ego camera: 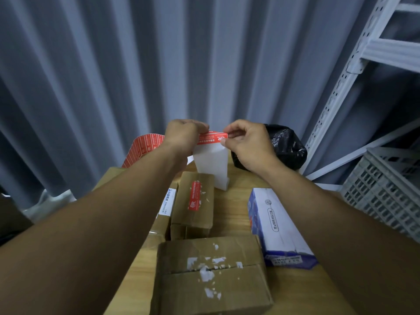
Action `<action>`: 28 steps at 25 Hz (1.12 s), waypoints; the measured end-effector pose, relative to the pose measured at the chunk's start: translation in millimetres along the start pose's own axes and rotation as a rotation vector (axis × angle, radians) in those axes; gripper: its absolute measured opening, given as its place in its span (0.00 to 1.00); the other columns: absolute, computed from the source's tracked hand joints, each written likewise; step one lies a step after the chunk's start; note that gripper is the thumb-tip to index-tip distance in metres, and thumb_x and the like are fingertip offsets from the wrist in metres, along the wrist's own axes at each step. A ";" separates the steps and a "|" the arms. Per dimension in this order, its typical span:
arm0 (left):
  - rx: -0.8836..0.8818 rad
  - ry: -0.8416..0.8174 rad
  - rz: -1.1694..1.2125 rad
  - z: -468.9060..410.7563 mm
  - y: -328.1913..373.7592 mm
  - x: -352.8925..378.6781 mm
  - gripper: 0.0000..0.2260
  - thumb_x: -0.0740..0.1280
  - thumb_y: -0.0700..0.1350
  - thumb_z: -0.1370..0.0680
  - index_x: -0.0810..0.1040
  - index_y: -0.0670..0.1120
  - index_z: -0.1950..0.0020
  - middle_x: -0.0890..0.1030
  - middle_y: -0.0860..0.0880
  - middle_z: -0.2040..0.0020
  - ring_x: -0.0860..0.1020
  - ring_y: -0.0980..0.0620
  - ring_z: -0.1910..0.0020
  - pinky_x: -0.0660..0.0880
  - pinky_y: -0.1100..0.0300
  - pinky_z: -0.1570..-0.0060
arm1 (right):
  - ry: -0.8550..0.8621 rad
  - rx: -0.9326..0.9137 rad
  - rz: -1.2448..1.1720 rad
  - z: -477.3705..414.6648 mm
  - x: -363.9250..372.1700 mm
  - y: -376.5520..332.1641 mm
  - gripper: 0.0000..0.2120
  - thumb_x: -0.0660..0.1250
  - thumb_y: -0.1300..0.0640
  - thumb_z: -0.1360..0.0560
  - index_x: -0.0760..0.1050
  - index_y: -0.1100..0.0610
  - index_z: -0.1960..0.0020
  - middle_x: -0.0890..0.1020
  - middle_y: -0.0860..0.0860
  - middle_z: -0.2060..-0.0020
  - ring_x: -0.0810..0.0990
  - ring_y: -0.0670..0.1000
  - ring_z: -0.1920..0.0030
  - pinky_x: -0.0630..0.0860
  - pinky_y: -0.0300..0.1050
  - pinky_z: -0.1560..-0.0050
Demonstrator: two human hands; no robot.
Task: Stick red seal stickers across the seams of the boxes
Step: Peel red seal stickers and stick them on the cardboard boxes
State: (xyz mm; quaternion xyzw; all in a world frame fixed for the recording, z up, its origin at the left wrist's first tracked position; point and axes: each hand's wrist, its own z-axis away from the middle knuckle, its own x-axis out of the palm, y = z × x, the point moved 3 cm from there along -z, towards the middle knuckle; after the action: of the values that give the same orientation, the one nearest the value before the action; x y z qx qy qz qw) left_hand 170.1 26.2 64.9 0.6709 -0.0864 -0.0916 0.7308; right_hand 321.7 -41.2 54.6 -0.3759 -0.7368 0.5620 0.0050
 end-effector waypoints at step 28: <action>-0.131 -0.166 -0.087 33.4 -6.1 17.4 0.24 0.60 0.56 0.17 0.73 0.43 0.26 0.74 0.44 0.28 0.71 0.43 0.29 0.66 0.46 0.27 | 0.031 0.082 0.103 49.0 -72.4 -17.2 0.10 0.75 0.62 0.26 0.79 0.52 0.62 0.77 0.48 0.69 0.76 0.49 0.64 0.79 0.50 0.55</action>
State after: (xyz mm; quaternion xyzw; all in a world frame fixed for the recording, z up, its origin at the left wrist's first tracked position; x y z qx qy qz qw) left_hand 178.6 -10.9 61.7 0.6149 -0.1114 -0.1839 0.7587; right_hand 343.1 -123.5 80.9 -0.4215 -0.6927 0.5852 0.0028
